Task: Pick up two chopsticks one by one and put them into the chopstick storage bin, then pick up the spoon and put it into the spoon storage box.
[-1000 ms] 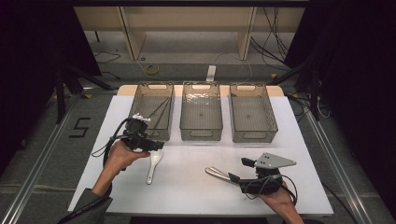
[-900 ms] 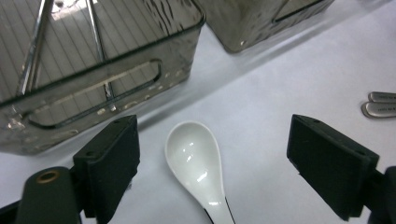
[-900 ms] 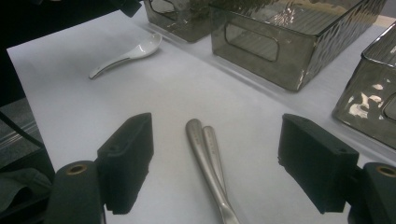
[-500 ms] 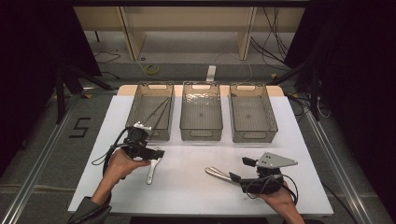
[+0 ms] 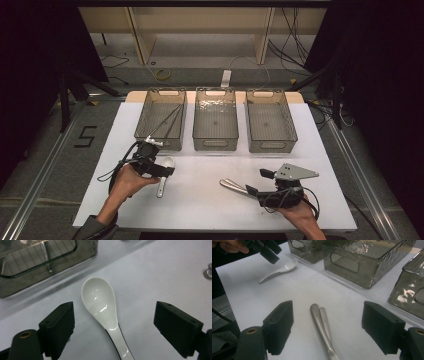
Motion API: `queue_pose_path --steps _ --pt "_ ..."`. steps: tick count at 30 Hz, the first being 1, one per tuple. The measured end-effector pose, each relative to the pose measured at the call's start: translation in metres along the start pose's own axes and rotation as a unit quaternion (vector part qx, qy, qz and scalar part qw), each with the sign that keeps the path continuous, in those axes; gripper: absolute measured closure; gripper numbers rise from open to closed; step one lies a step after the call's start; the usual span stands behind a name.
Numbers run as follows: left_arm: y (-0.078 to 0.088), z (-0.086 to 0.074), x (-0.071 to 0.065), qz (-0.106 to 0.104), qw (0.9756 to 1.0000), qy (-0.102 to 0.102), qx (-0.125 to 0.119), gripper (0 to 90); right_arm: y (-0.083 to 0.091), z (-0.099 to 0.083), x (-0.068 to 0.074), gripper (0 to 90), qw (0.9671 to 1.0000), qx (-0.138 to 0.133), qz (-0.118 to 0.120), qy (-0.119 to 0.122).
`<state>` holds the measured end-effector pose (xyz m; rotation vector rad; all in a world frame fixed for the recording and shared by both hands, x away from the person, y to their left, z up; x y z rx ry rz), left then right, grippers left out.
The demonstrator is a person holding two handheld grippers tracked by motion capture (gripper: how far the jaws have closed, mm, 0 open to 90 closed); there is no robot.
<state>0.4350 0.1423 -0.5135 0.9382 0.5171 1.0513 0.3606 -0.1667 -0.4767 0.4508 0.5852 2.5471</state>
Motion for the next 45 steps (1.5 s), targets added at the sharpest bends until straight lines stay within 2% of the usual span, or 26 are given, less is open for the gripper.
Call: queue_pose_path --steps 8,15,20,31,38,45 --pt "-0.006 -0.01 -0.002 0.014 0.9991 -0.031 0.025 20.8 0.001 -0.001 0.0 26.4 1.0 0.001 -0.004 0.001" --pt "-0.007 -0.014 0.0 0.016 0.999 -0.027 0.032 22.9 0.0 -0.002 -0.001 26.4 1.0 0.005 -0.006 0.001" --pt "-0.011 -0.02 -0.001 0.012 0.998 -0.033 0.053 26.3 0.001 -0.002 -0.001 26.4 1.0 0.004 -0.006 0.001" --pt "-0.017 -0.027 -0.006 0.003 0.9958 -0.045 0.079 46.2 -0.001 -0.002 0.001 26.5 0.9999 0.009 -0.007 0.006" --pt "-0.022 -0.031 -0.007 0.009 0.994 -0.055 0.094 55.5 -0.001 -0.002 0.002 26.5 0.9999 0.011 -0.008 0.007" --pt "-0.023 -0.032 -0.002 0.019 0.9937 -0.063 0.091 68.6 -0.002 -0.003 0.002 26.6 0.9999 0.014 -0.008 0.007"
Point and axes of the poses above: each handheld gripper's, and its own axes: y roughly backward along the jaws, z roughly out of its top, x roughly to its left, the point moved 9 cm from there along -y, roughly forward along the jaws, and after that the axes turned 12 degrees about z, right-handed, at the moved point
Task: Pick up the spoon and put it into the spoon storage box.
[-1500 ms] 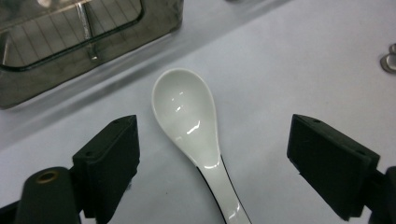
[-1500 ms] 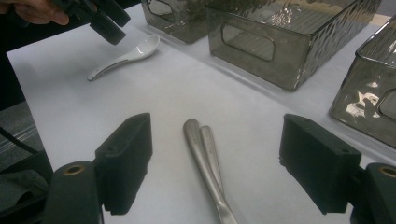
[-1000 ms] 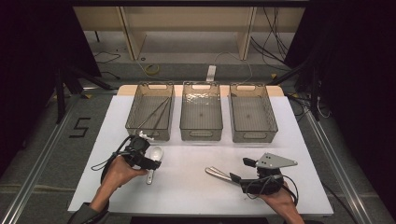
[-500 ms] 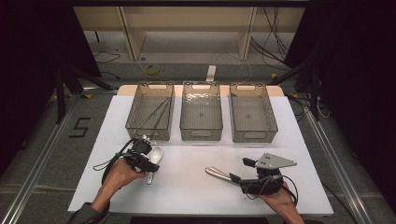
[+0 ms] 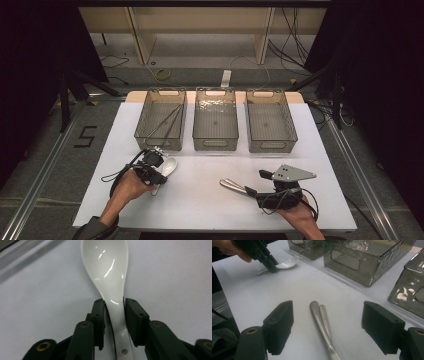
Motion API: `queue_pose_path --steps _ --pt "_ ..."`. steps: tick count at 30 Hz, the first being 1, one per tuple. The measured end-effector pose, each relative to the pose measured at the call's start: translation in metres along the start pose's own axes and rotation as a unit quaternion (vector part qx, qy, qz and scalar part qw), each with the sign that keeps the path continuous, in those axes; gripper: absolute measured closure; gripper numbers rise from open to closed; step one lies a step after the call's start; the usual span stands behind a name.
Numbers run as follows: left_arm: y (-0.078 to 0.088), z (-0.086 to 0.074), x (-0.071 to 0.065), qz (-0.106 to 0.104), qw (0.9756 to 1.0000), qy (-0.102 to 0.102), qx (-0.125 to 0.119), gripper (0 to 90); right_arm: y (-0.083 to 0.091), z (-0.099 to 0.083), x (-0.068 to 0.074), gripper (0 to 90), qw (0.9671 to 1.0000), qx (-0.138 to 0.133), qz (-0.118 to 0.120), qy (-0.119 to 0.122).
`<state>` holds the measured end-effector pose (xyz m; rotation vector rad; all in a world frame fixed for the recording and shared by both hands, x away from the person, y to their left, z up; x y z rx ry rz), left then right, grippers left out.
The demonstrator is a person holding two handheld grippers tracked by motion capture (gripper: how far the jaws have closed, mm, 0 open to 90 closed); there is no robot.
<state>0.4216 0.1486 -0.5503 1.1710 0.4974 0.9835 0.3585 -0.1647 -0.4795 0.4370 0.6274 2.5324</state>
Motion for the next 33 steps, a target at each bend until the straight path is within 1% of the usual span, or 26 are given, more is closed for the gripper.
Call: queue_pose_path --steps 3,4,10,18,22,31,32,33 --pt "0.0 -0.0003 0.0009 -0.001 1.0 -0.002 -0.002 72.3 -0.0002 0.0002 0.0 26.6 1.0 0.0 0.0 0.0" --pt "0.0002 -0.0006 0.0012 -0.001 1.0 -0.006 -0.001 72.7 -0.0003 0.0 -0.0002 26.7 1.0 0.0 -0.001 0.0" --pt "0.0005 -0.0008 0.0011 -0.003 0.9999 -0.012 -0.001 73.9 0.0003 -0.0002 -0.0002 26.7 1.0 0.001 -0.001 0.0" --pt "0.0008 -0.0018 0.0015 -0.013 0.9998 -0.012 -0.002 75.0 0.001 0.0007 -0.0003 26.7 1.0 -0.002 -0.002 0.001" --pt "0.0012 -0.0024 0.0015 -0.014 0.9998 -0.016 0.001 75.6 0.0007 0.0003 -0.0001 26.7 1.0 -0.001 -0.002 0.002" --pt "0.0015 -0.0027 0.0002 -0.02 0.9997 -0.017 0.003 78.6 0.0006 0.0002 -0.0003 26.8 1.0 0.0 -0.002 0.002" --pt "0.0021 -0.0025 -0.0003 -0.024 0.9996 -0.017 0.001 79.7 0.0007 0.0002 -0.0002 26.7 1.0 0.0 -0.002 0.002" --pt "0.0043 -0.0012 -0.0022 -0.04 0.9991 -0.012 -0.007 85.1 0.0009 0.0005 -0.0002 26.8 1.0 0.0 -0.002 0.003"
Point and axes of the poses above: each handheld gripper's, and its own axes: y roughly backward along the jaws, z roughly out of its top, x roughly to its left, the point moved 9 cm from there along -y, roughly forward along the jaws, and after that the axes turned 12 degrees about z, right-handed, at the moved point
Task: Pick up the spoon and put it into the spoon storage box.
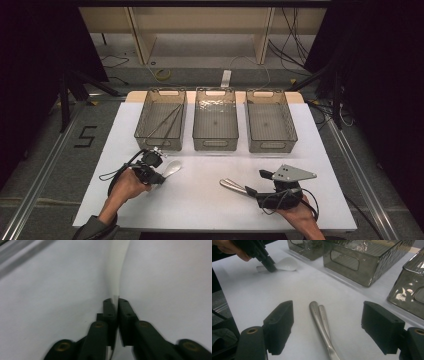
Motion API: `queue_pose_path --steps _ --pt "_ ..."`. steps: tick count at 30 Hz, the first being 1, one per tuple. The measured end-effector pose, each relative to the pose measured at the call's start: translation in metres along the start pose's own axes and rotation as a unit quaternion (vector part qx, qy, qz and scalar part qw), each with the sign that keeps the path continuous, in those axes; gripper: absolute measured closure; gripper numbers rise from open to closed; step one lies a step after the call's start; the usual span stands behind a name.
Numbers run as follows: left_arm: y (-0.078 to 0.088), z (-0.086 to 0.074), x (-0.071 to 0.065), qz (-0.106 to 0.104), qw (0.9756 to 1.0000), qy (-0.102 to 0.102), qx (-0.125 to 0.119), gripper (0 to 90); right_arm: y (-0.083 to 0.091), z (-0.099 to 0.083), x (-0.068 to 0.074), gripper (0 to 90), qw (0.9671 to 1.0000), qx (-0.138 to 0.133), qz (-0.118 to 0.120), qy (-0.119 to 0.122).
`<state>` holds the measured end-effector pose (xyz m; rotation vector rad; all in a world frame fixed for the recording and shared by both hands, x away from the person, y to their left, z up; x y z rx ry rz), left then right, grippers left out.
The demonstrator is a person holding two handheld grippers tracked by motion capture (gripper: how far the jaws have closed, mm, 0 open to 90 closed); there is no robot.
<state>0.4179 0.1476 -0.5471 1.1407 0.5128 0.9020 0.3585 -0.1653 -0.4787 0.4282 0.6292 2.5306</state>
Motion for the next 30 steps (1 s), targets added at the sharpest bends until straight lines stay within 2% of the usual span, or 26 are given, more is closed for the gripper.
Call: queue_pose_path --steps 3,18,24,26,30 --pt "0.0 0.0 0.0 0.009 0.9999 -0.006 0.002 85.2 0.0 0.0 0.0 26.7 1.0 0.0 0.0 -0.001" --pt "0.016 0.012 -0.001 -0.01 0.9989 0.003 -0.047 85.2 0.0 0.0 0.0 26.7 1.0 0.0 -0.001 -0.002" --pt "0.023 0.021 -0.004 -0.028 0.9967 0.015 -0.075 85.1 0.0 0.0 -0.001 26.8 1.0 0.0 0.0 -0.003" --pt "0.026 0.025 -0.005 -0.026 0.9961 0.012 -0.084 85.2 0.0 -0.001 -0.001 26.7 1.0 0.002 -0.001 -0.003" --pt "0.033 0.034 -0.005 -0.034 0.9935 0.019 -0.107 85.1 0.0 -0.001 -0.002 26.7 1.0 -0.001 -0.002 -0.006"
Point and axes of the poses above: each handheld gripper's, and its own axes: y roughly backward along the jaws, z roughly out of its top, x roughly to its left, the point moved 9 cm from there along -y, roughly forward along the jaws, and after that the axes turned 12 degrees about z, right-handed, at the moved point
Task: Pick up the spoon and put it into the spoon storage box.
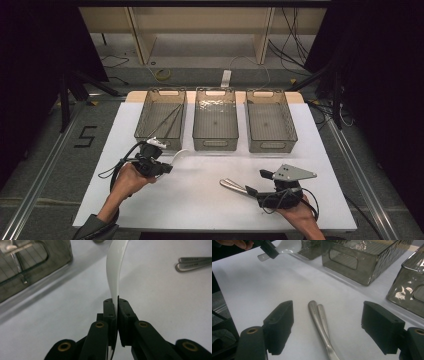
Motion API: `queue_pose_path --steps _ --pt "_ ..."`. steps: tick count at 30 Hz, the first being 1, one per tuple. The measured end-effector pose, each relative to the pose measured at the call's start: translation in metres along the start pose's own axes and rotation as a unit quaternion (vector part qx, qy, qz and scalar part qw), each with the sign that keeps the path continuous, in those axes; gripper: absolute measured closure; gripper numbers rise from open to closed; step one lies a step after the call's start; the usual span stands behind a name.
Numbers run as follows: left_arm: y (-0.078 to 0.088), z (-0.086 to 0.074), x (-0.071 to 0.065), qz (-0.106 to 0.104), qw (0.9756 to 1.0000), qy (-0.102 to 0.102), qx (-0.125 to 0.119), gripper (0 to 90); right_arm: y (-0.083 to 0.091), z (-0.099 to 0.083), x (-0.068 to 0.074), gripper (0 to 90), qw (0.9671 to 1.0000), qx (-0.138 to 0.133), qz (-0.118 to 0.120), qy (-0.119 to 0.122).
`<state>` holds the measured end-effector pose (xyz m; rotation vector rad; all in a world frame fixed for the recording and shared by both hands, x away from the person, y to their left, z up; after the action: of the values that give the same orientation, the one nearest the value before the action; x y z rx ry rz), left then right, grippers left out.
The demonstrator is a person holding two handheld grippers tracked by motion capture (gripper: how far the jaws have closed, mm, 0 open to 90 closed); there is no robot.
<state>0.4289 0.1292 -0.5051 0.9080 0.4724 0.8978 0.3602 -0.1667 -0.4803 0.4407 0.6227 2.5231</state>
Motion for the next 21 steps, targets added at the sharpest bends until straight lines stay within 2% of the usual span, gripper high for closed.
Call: queue_pose_path --steps 6,8,12,19,21 --pt "0.004 0.011 -0.002 0.001 0.9999 0.001 -0.016 85.1 0.001 0.0 -0.002 26.7 1.0 -0.001 -0.002 -0.002" --pt "0.006 0.019 -0.001 0.011 0.9995 -0.003 -0.029 85.1 0.001 0.0 -0.003 26.7 1.0 -0.001 -0.003 -0.002" --pt "0.008 0.033 -0.002 0.01 0.999 -0.004 -0.043 85.1 0.001 -0.001 -0.002 26.7 1.0 -0.001 -0.003 -0.003" --pt "0.004 0.056 -0.002 0.002 0.9986 -0.01 -0.052 85.1 0.001 -0.001 -0.004 26.7 1.0 -0.003 -0.004 -0.006" --pt "0.005 0.062 0.0 0.006 0.9983 -0.01 -0.058 85.1 0.001 -0.001 -0.004 26.7 1.0 -0.001 -0.004 -0.004"
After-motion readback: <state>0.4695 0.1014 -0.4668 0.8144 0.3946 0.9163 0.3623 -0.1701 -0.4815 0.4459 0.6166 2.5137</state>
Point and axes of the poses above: each handheld gripper's, and its own axes: y roughly backward along the jaws, z roughly out of its top, x roughly to its left, the point moved 9 cm from there along -y, roughly forward along the jaws, and after that the axes turned 12 degrees about z, right-handed, at the moved point
